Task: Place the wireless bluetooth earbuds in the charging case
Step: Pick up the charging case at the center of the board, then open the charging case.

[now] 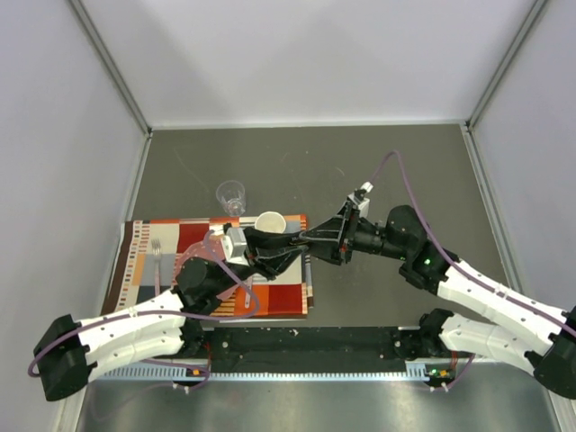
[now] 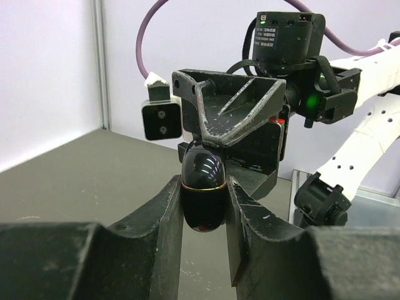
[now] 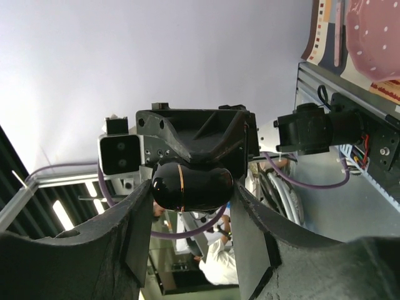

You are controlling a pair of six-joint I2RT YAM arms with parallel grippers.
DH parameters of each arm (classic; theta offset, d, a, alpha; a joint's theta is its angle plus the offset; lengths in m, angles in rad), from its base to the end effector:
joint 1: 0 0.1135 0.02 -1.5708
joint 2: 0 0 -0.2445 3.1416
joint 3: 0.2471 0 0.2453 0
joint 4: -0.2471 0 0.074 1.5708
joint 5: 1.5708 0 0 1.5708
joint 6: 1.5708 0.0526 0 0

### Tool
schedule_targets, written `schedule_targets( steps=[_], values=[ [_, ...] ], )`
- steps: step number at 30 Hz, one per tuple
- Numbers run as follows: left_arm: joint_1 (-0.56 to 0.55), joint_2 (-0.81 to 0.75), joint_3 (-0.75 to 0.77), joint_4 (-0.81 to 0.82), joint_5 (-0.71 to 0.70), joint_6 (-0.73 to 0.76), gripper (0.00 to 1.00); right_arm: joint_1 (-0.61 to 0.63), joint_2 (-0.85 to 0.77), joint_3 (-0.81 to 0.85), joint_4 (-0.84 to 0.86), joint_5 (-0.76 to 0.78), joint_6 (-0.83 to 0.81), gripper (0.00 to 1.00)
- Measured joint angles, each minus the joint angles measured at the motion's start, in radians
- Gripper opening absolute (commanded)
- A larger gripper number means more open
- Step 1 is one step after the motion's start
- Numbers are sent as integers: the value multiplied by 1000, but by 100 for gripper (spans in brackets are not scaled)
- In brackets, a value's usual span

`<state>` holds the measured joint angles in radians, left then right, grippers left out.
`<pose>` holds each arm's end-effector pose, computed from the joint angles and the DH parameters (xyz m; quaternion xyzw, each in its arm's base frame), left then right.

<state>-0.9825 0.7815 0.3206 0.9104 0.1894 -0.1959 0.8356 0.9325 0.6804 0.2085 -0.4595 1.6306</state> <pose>0.1024 -0.1713 0.2883 0.2768 0.4582 -0.5103 0.6730 0.1441 0.1941 0.3034 0.1271 0.7095 0.6898 0.0679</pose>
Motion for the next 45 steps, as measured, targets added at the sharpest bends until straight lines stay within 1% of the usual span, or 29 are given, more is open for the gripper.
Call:
schedule_targets(
  steps=[3,4,5,10,11,12,14,15,16,17,18,19,21,24,29,33,38,45],
  values=[
    [0,11,11,-18,-1,-27,7,0,-13,0,-27,18,-22,0],
    [1,15,14,-22,0,-33,3,0,-17,0,-35,23,-27,0],
    [3,23,18,-26,0,-40,2,0,-20,0,-40,30,-32,0],
    [6,40,27,-29,0,-57,0,0,-29,0,-53,51,-41,0],
    [7,41,28,-29,0,-61,0,0,-30,0,-53,52,-40,4],
    [7,42,28,-28,0,-61,0,0,-30,0,-52,53,-39,13],
    [7,40,28,-29,1,-63,0,0,-34,-7,-47,55,-34,27],
    [7,39,28,-31,2,-64,0,0,-35,-10,-46,55,-32,25],
    [7,39,28,-34,5,-64,0,0,-38,-14,-45,56,-31,26],
    [7,37,28,-39,6,-64,0,0,-40,-16,-45,58,-32,30],
    [7,35,28,-41,10,-64,0,2,-43,-19,-45,59,-32,46],
    [7,32,28,-46,14,-63,0,4,-46,-19,-48,60,-34,54],
    [7,26,28,-50,23,-63,0,9,-52,-19,-53,65,-46,66],
    [1,24,28,-73,46,-72,0,16,-70,-18,-81,79,-108,75],
    [-2,18,28,-98,58,-79,0,19,-109,17,-184,111,-223,76],
    [-2,12,28,-103,57,-83,0,19,-133,43,-234,118,-283,71],
    [-2,12,28,-104,57,-84,0,20,-136,47,-310,119,-331,64],
    [-2,12,28,-119,56,-87,0,20,-136,48,-374,126,-364,62]
  ],
)
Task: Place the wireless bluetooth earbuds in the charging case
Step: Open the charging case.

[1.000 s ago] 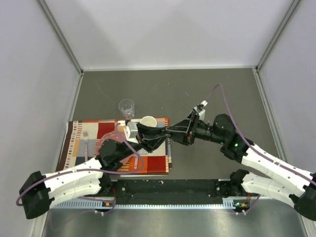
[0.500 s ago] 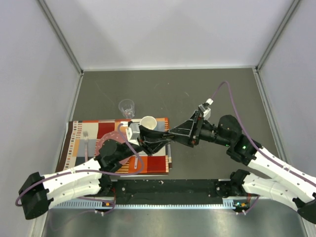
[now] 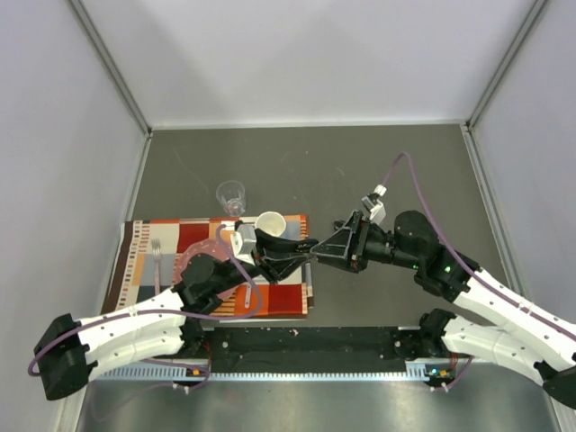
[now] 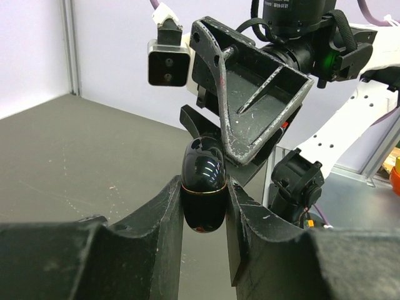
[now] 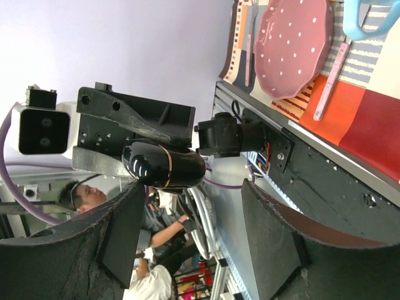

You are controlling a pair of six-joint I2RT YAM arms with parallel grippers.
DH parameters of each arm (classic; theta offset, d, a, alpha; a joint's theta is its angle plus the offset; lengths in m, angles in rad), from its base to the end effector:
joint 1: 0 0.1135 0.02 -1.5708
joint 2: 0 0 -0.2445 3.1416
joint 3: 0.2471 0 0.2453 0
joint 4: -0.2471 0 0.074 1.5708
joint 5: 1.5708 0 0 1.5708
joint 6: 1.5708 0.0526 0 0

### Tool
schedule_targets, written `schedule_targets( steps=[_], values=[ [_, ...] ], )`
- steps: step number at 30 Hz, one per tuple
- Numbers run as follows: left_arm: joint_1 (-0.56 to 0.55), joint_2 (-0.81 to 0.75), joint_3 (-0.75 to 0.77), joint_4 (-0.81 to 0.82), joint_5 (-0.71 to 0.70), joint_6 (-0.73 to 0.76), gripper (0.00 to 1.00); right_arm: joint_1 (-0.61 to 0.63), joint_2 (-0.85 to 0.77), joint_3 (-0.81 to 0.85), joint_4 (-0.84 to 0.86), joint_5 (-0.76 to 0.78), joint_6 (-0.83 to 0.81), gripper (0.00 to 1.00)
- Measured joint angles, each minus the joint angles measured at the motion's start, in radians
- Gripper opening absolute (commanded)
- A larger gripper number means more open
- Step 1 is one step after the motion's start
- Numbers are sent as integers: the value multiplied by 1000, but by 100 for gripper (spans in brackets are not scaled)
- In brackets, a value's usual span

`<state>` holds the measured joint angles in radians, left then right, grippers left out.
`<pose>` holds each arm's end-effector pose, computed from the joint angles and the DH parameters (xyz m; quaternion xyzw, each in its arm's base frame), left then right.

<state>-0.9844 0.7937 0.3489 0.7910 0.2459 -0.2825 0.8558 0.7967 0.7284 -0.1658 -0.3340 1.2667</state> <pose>0.1037 -0.1792 0.2821 0.2903 0.5011 -0.5375 0.6129 0.1252 0.1705 0.3033 0.0571 0.7787 0.5971 0.1842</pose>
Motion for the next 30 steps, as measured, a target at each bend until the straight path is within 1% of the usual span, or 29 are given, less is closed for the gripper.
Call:
schedule_targets(
  steps=[16,23,27,30],
  values=[
    [7,-18,0,-10,34,19,0,13,3,20,-41,23,16,64],
    [6,-43,-3,-14,84,19,0,12,23,33,27,34,56,64],
    [3,-57,-8,-14,97,19,0,12,41,33,53,37,74,66],
    [3,-66,-13,-14,96,19,0,12,45,33,62,32,82,69]
  ],
)
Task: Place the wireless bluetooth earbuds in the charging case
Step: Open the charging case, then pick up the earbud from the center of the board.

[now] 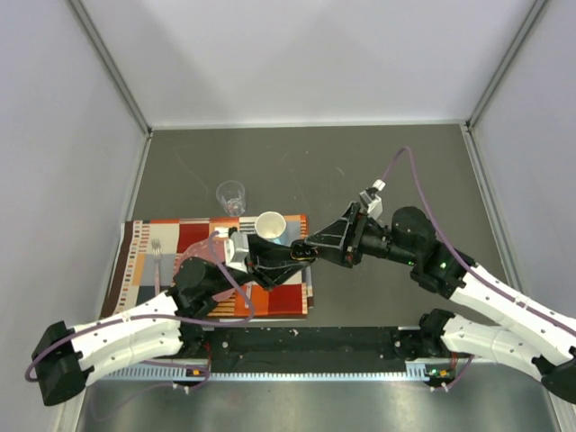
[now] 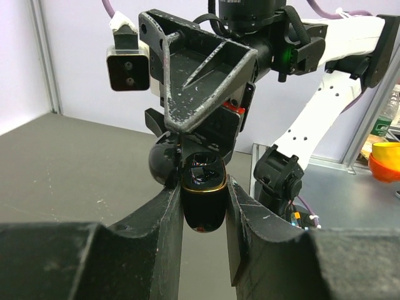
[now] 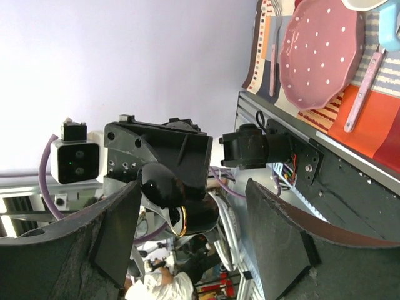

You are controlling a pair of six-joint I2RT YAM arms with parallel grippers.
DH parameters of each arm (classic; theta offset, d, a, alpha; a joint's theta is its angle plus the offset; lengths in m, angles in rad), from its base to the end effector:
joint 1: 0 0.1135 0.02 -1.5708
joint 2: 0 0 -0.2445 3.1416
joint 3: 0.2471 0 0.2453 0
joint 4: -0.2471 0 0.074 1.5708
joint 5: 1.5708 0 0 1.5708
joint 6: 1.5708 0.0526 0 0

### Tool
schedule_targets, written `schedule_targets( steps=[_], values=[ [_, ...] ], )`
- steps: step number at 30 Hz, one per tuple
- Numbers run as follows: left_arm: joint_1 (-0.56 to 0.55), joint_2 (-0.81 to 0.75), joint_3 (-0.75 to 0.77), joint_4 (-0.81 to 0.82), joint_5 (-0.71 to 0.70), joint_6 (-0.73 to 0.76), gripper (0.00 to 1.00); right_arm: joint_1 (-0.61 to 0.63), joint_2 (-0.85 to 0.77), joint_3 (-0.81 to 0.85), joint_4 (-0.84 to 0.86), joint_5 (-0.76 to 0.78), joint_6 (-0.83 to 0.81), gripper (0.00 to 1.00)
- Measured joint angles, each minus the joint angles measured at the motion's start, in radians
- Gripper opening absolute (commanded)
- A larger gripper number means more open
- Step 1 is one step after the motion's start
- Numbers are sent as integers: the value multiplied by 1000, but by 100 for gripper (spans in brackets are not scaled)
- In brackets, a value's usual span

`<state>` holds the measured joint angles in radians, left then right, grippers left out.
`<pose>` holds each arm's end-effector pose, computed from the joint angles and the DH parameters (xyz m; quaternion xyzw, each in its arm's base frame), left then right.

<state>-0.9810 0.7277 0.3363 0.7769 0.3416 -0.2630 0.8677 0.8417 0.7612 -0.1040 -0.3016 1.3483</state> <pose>0.0936 -0.1716 0.2873 0.3254 0.4658 -0.5534 0.6090 0.1311 0.1788 0.3137 0.0878 0.7615 0.6169 0.1786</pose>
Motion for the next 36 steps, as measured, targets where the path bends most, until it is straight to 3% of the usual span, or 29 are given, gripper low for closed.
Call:
schedule_targets(
  steps=[4,14,21,24,28,32,36],
  values=[
    [-3,-17,0,-1,-16,0,0,0,-2,-2,33,0,7,74],
    [-3,-54,-13,-27,-96,11,0,0,-87,-2,56,7,-16,74],
    [-3,-115,-13,-99,-119,26,0,-69,-180,-2,-151,134,-114,58],
    [-3,-152,-13,-137,-123,30,0,-137,-178,-2,-279,208,-190,57],
    [-3,-204,-13,-183,-127,33,0,-198,-84,-3,-372,256,-317,57],
    [-3,-255,-13,-235,-126,32,0,-203,95,-1,-410,273,-463,49],
    [-3,-302,-13,-287,-126,32,0,-204,248,28,-455,306,-568,49]
  ],
)
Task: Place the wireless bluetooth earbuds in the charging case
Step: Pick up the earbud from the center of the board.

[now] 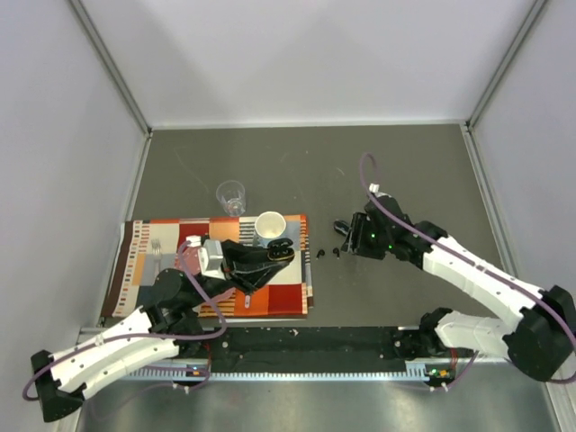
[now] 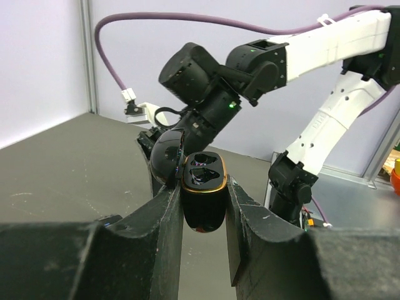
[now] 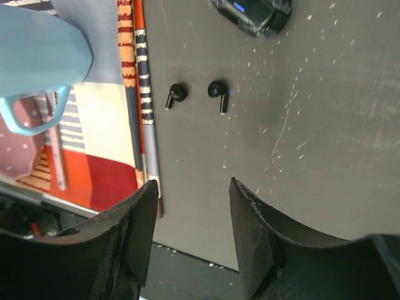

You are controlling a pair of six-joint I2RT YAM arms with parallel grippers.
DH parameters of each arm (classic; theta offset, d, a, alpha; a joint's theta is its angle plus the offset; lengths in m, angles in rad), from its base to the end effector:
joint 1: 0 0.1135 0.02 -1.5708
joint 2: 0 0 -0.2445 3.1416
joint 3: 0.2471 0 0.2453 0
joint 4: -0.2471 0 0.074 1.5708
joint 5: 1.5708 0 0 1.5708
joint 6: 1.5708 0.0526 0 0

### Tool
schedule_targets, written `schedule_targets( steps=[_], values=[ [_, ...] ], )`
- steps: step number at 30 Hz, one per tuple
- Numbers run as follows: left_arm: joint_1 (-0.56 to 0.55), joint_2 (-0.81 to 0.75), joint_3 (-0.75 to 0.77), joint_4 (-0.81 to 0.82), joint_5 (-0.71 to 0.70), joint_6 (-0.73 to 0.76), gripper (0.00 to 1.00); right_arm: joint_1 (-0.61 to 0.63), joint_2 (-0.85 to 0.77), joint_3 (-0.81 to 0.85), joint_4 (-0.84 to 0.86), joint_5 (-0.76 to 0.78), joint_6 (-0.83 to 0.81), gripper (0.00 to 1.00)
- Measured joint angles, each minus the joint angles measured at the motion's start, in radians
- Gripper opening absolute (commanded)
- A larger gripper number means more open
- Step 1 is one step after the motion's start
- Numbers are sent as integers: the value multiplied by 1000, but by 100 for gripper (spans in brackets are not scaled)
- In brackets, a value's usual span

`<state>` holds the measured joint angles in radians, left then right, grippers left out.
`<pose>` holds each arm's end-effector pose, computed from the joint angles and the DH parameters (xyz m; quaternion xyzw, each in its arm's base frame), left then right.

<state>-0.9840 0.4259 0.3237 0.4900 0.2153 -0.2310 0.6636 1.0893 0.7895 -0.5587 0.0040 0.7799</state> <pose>0.0771 -0.1362 0.2973 0.2868 0.4828 -0.5203 0.6434 0.1848 0.1443 0.2215 0.0552 0.9356 0.2290 0.2630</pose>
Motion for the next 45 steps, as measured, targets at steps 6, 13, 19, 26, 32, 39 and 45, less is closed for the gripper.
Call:
schedule_targets(
  steps=[6,13,19,26,32,39,45],
  values=[
    [-1,-59,0,-49,-5,0,0,0,125,96,-12,33,-105,49],
    [-1,-71,0,-107,-4,0,0,3,246,137,-9,48,-153,49],
    [-1,-91,0,-154,-4,-2,0,14,344,170,-5,56,-167,49],
    [-1,-139,1,-225,-15,2,0,26,456,224,7,77,-177,46],
    [-1,-158,2,-256,-27,13,0,41,540,270,21,105,-178,43],
    [-1,-158,2,-267,-31,17,0,54,591,274,21,142,-174,42],
    [-1,-158,2,-268,-31,18,0,56,608,274,21,158,-174,40]
  ],
)
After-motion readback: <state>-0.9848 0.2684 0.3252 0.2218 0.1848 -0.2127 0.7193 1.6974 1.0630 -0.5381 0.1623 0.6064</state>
